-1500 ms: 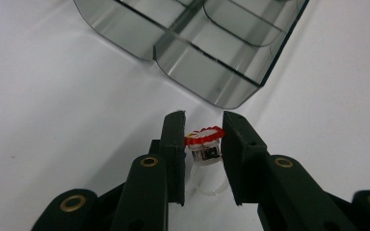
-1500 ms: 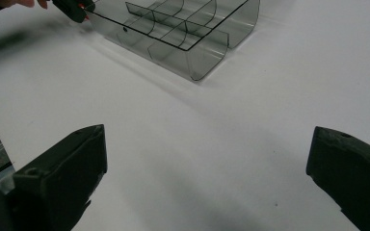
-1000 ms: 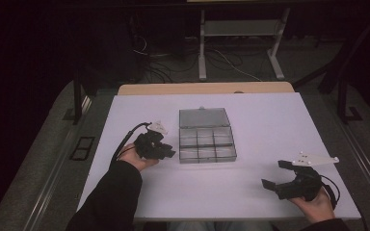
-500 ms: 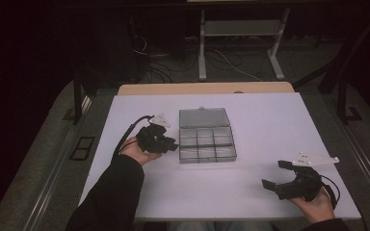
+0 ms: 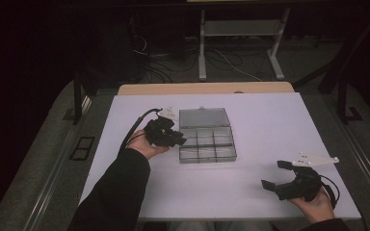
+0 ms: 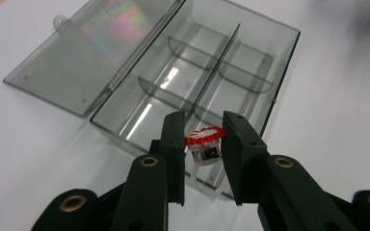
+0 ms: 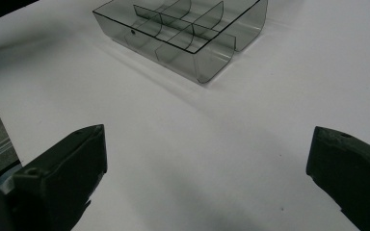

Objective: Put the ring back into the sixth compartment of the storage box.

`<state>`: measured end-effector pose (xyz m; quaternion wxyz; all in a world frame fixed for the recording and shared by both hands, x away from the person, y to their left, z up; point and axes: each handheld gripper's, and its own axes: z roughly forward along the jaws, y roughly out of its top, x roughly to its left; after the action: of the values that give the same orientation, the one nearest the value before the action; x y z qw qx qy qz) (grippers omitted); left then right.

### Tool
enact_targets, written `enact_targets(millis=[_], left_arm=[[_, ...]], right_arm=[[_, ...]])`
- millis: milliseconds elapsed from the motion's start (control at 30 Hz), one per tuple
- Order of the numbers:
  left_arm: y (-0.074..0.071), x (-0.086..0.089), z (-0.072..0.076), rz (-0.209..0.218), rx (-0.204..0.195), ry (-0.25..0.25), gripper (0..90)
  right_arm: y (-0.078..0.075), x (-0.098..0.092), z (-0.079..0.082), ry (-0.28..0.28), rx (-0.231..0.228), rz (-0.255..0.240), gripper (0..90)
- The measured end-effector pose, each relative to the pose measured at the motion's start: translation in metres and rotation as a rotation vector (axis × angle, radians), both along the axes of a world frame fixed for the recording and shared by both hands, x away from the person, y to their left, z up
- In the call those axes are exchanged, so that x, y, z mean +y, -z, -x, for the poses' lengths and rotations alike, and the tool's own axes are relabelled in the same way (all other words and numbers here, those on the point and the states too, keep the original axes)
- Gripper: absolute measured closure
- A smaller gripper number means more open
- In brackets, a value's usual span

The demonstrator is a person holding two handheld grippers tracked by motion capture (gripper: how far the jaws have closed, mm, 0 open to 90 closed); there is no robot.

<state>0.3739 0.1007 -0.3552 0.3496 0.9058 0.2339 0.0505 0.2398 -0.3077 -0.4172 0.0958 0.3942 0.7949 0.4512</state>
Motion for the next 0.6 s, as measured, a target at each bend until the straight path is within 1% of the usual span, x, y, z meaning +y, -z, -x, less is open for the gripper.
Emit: enact_targets(millis=[100,267,300,367,467,600], left_arm=[[-0.002,-0.005,-0.001,0.012,-0.005,0.002,70.6],[-0.005,-0.012,-0.006,0.012,-0.014,0.015,70.6],[-0.005,-0.014,-0.006,0.017,-0.010,0.012,70.6],[-0.006,-0.017,-0.008,0.010,-0.017,0.027,70.6],[-0.007,-0.022,-0.010,0.009,-0.021,0.031,70.6],[-0.009,-0.028,-0.012,0.016,-0.030,0.036,70.5]], right_arm=[[0.000,0.000,0.000,0.002,0.003,-0.003,0.2],[0.000,0.000,0.001,-0.005,0.000,-0.005,0.2],[0.000,0.000,0.001,-0.006,-0.001,-0.004,0.2],[0.000,0.000,0.001,-0.005,0.000,-0.003,0.2],[0.000,0.000,0.001,-0.003,0.000,-0.003,0.2],[0.000,0.000,0.001,-0.003,-0.001,-0.003,0.2]])
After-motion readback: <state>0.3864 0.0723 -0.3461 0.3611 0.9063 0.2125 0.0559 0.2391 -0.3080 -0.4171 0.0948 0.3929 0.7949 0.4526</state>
